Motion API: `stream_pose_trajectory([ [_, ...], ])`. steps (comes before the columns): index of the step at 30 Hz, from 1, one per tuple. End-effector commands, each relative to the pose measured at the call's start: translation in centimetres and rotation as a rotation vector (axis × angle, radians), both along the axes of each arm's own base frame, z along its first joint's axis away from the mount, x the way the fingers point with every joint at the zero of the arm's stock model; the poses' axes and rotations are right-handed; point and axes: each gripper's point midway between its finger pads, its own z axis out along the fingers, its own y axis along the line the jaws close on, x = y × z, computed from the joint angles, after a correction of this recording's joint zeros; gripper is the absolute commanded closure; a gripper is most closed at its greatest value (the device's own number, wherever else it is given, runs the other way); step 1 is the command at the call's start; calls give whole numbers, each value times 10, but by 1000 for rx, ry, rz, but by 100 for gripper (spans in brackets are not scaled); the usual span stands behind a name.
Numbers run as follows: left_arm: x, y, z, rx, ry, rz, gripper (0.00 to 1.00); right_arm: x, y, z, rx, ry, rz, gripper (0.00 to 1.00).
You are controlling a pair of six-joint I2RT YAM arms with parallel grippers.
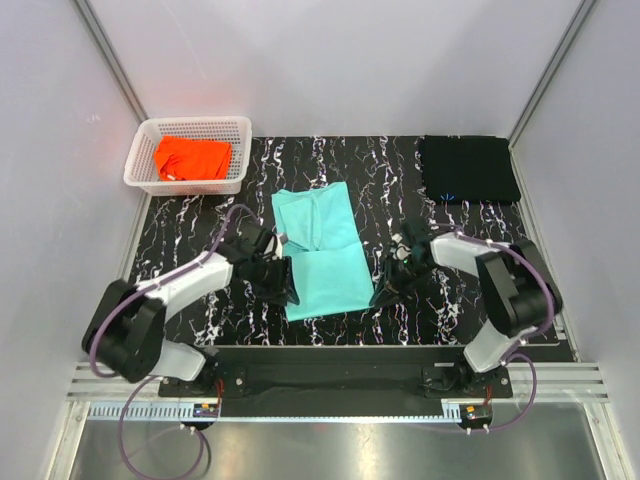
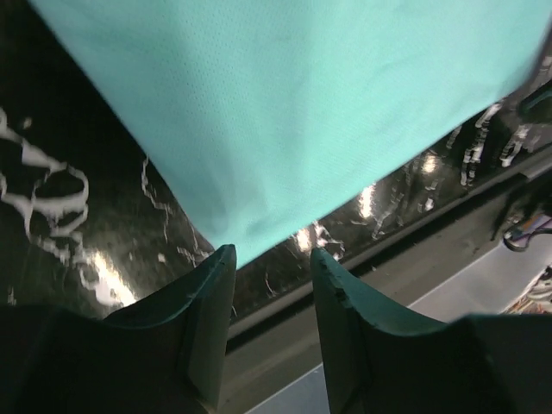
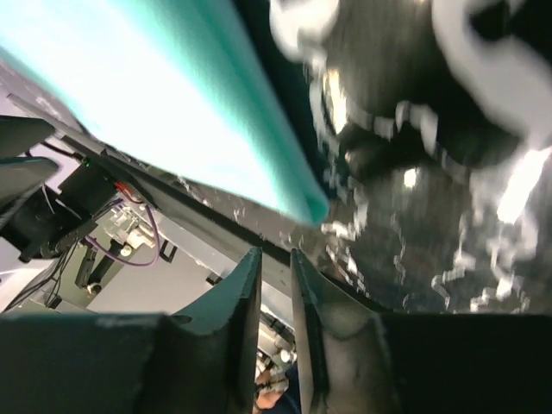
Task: Fold and stack the t-shirts
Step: Fold the tshirt
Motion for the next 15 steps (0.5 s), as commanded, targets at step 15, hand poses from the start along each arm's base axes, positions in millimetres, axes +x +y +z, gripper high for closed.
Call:
stream_pose_trajectory([
  [15,107,-3,17,-155,-140,172,62,102,47,32,173,-152,-2,79],
])
